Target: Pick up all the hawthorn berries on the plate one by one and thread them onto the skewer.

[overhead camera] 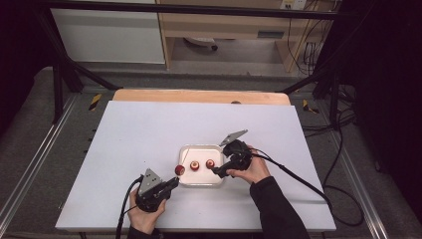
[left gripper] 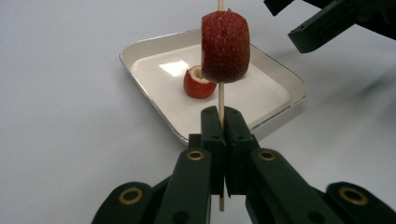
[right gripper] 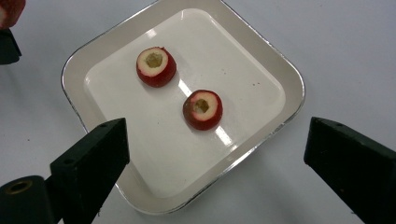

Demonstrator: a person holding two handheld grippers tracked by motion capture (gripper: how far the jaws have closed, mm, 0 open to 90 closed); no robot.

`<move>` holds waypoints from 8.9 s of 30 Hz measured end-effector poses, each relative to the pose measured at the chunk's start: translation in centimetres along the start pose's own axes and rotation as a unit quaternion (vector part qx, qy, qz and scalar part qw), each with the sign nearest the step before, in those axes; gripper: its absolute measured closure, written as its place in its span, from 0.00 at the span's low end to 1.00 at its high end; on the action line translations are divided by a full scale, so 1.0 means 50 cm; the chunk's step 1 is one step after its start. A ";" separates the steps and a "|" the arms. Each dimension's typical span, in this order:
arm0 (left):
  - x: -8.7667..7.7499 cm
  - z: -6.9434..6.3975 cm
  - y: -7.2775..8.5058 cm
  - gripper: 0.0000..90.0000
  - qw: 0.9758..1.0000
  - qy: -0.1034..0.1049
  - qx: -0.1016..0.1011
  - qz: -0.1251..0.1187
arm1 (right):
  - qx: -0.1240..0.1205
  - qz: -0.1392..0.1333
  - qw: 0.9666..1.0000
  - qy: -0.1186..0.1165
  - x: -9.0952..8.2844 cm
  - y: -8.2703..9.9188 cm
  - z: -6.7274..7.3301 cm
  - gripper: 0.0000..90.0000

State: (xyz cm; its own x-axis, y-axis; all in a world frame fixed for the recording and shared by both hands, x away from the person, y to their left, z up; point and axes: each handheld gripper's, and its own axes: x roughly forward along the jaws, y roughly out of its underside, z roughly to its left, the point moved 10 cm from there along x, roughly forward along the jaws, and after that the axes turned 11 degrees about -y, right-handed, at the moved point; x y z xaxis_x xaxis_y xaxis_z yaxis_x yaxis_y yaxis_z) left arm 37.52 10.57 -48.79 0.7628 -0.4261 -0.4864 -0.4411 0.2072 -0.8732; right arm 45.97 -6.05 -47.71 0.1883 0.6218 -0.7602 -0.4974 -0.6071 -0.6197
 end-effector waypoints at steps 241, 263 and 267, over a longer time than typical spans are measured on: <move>0.038 -0.098 -0.053 0.98 0.999 0.022 -0.011 -0.022 | 0.133 -0.331 0.925 -0.130 -0.067 -0.084 0.099 0.55; -0.019 0.024 -0.001 0.98 1.000 -0.014 -0.016 -0.006 | 0.021 -0.125 0.992 -0.024 -0.051 -0.033 0.050 0.07; -0.021 0.029 0.002 0.98 1.000 -0.014 -0.015 -0.004 | -0.002 -0.070 0.997 -0.015 -0.024 -0.039 0.054 0.07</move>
State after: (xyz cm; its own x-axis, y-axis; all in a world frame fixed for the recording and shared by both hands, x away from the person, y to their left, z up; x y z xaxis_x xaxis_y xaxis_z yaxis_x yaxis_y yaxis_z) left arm 37.36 12.31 -48.41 0.7788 -0.4028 -0.4809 -0.4489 0.1777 -0.8758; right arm 44.43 -4.25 -45.07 0.2307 0.7151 -0.6599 -0.4648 -0.5148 -0.7203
